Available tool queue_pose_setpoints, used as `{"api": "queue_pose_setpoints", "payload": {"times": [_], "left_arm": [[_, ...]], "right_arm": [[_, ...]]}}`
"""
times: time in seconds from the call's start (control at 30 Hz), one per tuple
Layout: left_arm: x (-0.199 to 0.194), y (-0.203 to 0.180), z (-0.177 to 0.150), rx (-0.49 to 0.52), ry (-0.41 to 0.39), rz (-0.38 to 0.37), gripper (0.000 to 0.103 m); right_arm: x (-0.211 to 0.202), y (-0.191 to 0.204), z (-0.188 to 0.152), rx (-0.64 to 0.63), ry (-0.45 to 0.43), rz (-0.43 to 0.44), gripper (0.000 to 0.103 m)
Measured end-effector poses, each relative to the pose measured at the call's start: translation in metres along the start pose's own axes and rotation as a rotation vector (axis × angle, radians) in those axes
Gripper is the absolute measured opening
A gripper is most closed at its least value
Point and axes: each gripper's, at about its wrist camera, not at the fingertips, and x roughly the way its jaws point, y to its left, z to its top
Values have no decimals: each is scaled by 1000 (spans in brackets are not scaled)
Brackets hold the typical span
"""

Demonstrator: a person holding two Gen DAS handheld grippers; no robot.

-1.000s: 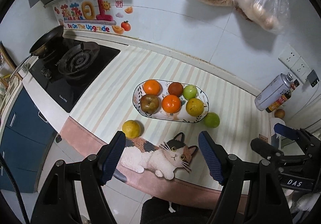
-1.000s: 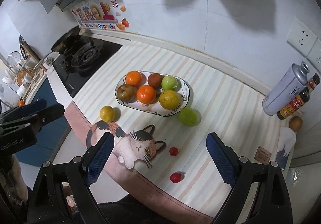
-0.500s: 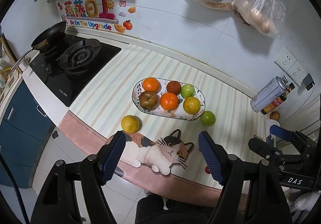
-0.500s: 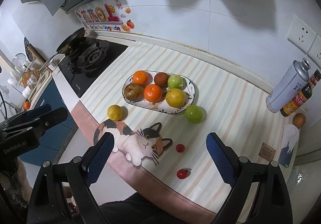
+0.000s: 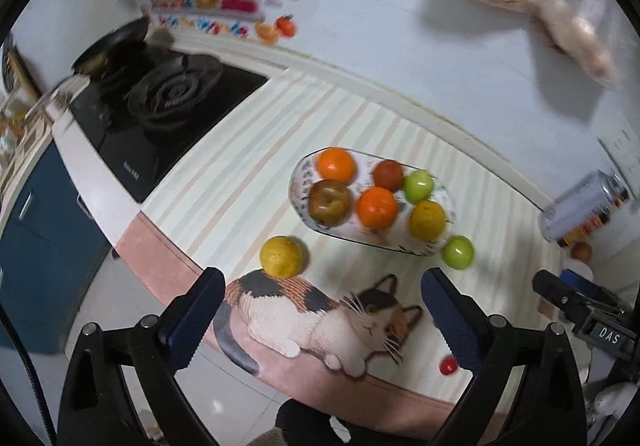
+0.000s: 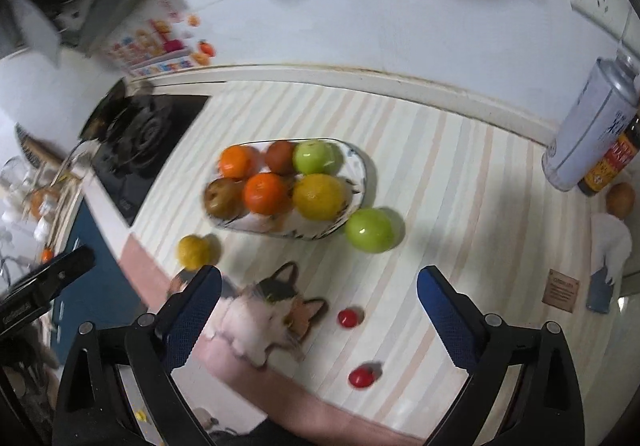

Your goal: Organize fruits

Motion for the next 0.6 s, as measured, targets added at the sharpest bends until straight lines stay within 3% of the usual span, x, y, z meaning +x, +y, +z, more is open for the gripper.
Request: {"api": "queue_pose_setpoints", "payload": {"times": [0.27, 0.43, 0.6], "left_arm": [[87, 38, 11, -154, 166, -12, 100], [136, 57, 11, -210, 259, 12, 100], [174, 59, 7, -198, 334, 8, 100]], "right_arm": [[115, -41, 25, 152, 127, 10, 98], [170, -64, 25, 218, 207, 6, 82], [193, -71, 22, 238, 229, 26, 75]]}}
